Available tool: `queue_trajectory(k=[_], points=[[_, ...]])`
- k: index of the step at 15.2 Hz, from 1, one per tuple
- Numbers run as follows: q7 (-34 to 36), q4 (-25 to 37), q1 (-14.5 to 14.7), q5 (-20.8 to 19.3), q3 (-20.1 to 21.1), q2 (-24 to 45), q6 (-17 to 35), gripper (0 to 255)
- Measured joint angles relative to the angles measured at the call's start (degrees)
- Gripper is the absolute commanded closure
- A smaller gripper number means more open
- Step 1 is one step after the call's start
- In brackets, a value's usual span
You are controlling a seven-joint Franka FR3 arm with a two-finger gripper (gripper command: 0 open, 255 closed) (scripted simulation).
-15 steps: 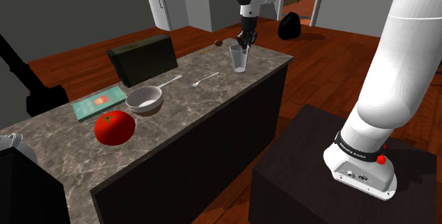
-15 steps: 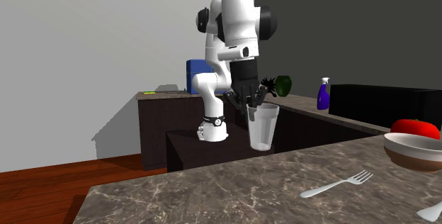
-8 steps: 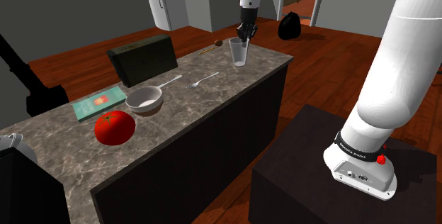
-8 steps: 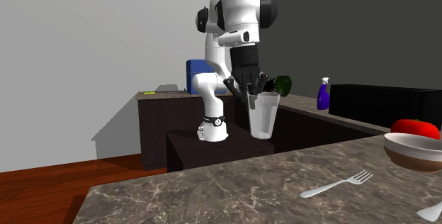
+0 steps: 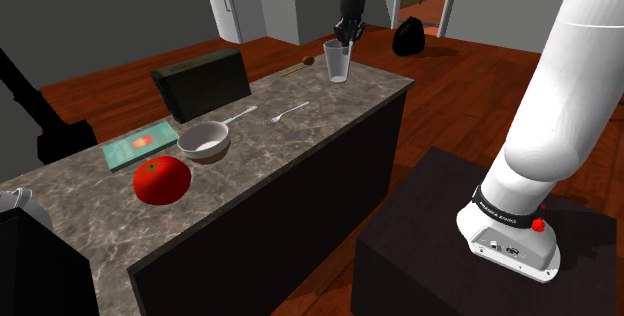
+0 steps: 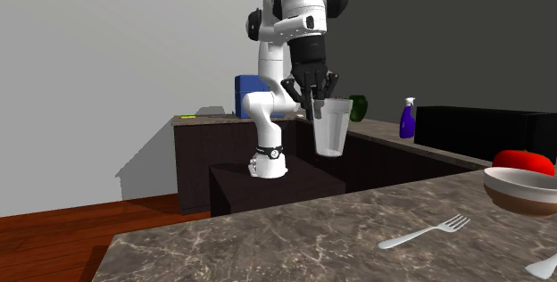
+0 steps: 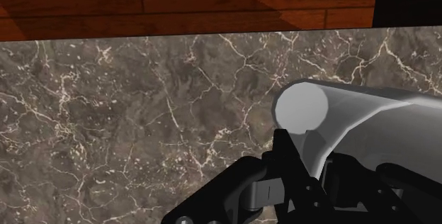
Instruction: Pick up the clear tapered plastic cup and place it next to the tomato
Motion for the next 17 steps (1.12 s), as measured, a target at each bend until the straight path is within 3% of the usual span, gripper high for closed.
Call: queue_trajectory(k=[11, 17], points=[[1.00, 7.88, -0.14, -0.25, -0.10, -0.11, -7.93, 255], [7.81, 5.88, 3.61, -0.76, 3.05, -2.30, -7.15, 255]])
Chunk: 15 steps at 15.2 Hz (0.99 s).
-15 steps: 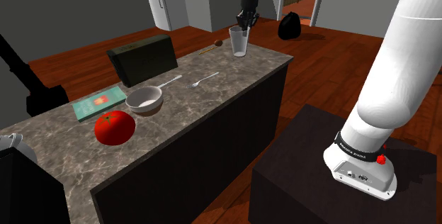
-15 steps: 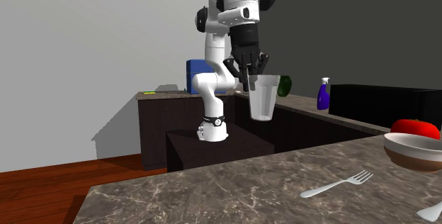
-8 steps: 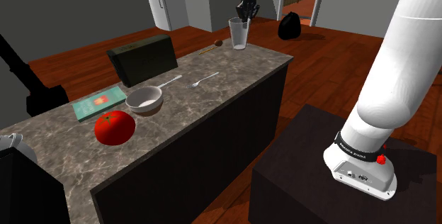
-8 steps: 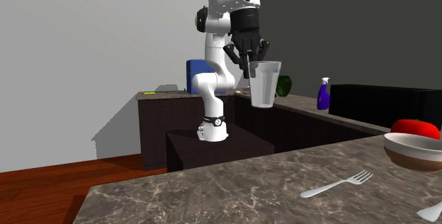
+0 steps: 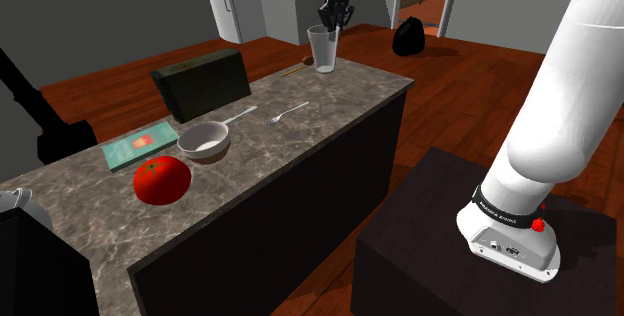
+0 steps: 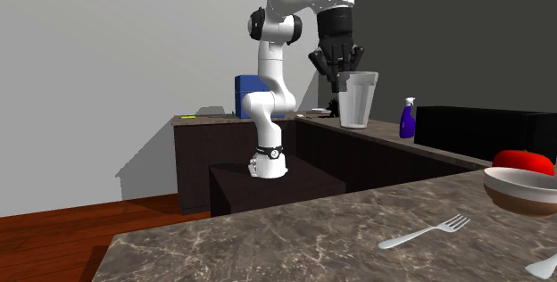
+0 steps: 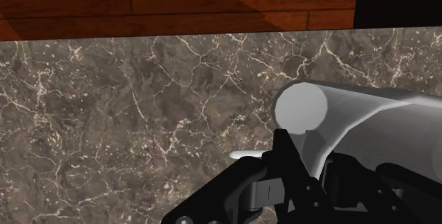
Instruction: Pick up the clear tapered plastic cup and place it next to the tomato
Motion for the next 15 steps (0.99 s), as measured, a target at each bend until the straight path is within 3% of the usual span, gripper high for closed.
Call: queue_trajectory(k=[9, 15], points=[[11.68, -2.98, 6.13, -0.43, 5.70, -2.15, 2.43, 255], [19.10, -0.07, 9.98, -0.52, 9.31, 0.59, 3.23, 255]])
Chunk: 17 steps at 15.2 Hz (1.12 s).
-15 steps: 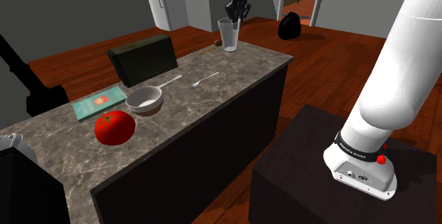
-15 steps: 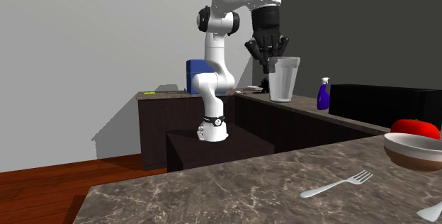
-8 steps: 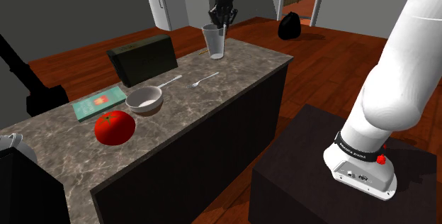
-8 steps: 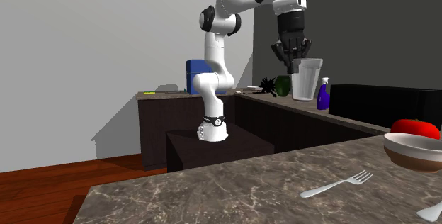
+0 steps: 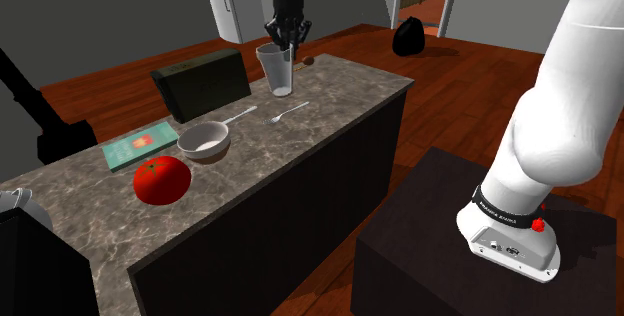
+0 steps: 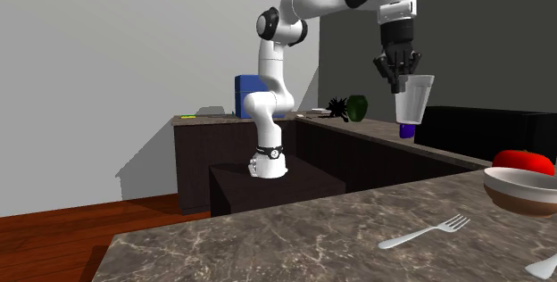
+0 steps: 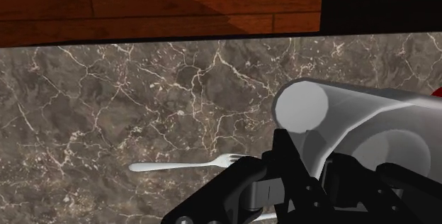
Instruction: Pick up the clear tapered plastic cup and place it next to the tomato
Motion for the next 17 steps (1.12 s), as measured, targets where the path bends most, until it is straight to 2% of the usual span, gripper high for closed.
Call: queue_trajectory(k=[10, 13, 17], points=[[13.31, 8.98, 7.36, -1.43, 5.72, 7.39, 0.07, 255], [16.76, 13.40, 9.51, -2.16, 6.94, 10.75, -0.66, 255], [22.01, 22.35, 13.08, -3.56, 8.52, 16.69, -3.15, 255]])
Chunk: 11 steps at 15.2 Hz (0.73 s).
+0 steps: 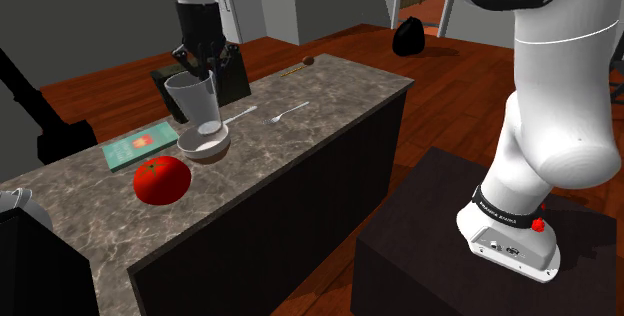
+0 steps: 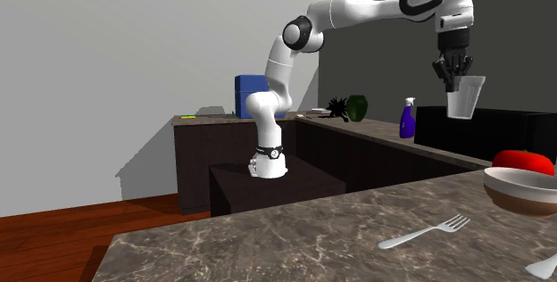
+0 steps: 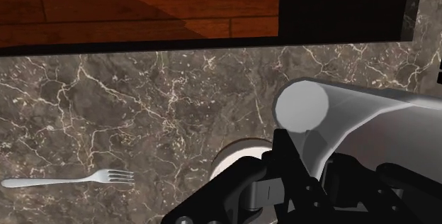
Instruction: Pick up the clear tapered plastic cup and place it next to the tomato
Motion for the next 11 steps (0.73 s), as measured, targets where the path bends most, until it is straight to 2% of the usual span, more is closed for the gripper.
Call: queue_trajectory(k=[4, 11], points=[[4.38, 10.53, 3.69, -1.57, 1.00, 7.42, -2.74, 255], [4.64, 5.70, 3.99, -1.62, 1.04, 7.44, 2.14, 255]])
